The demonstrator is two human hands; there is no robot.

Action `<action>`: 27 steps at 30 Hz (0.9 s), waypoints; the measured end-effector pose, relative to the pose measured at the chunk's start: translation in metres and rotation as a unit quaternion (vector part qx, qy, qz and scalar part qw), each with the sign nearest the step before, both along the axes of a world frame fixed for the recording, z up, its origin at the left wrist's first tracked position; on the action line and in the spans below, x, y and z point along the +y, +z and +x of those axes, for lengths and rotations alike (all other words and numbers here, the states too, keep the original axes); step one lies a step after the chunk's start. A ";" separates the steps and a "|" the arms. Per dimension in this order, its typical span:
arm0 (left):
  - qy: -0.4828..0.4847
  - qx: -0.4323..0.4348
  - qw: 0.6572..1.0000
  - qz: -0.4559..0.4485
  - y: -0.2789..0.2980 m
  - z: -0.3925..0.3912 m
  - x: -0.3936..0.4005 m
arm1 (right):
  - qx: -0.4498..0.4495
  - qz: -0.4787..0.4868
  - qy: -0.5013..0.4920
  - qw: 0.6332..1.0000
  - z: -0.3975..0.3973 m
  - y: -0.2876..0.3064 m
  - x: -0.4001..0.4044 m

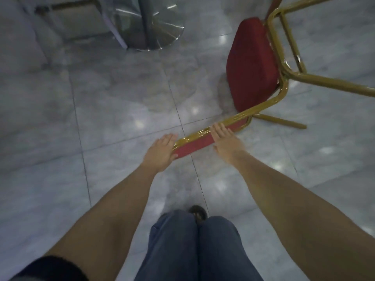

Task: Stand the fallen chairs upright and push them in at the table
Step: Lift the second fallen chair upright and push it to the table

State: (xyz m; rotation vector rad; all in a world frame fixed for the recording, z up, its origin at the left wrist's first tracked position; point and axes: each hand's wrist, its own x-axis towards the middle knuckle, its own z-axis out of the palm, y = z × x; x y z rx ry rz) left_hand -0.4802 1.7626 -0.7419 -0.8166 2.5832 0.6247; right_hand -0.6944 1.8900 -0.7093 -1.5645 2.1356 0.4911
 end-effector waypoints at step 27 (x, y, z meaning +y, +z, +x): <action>0.120 0.078 0.987 -0.068 0.144 0.084 -0.034 | -0.007 -0.135 0.049 0.990 0.085 0.135 -0.070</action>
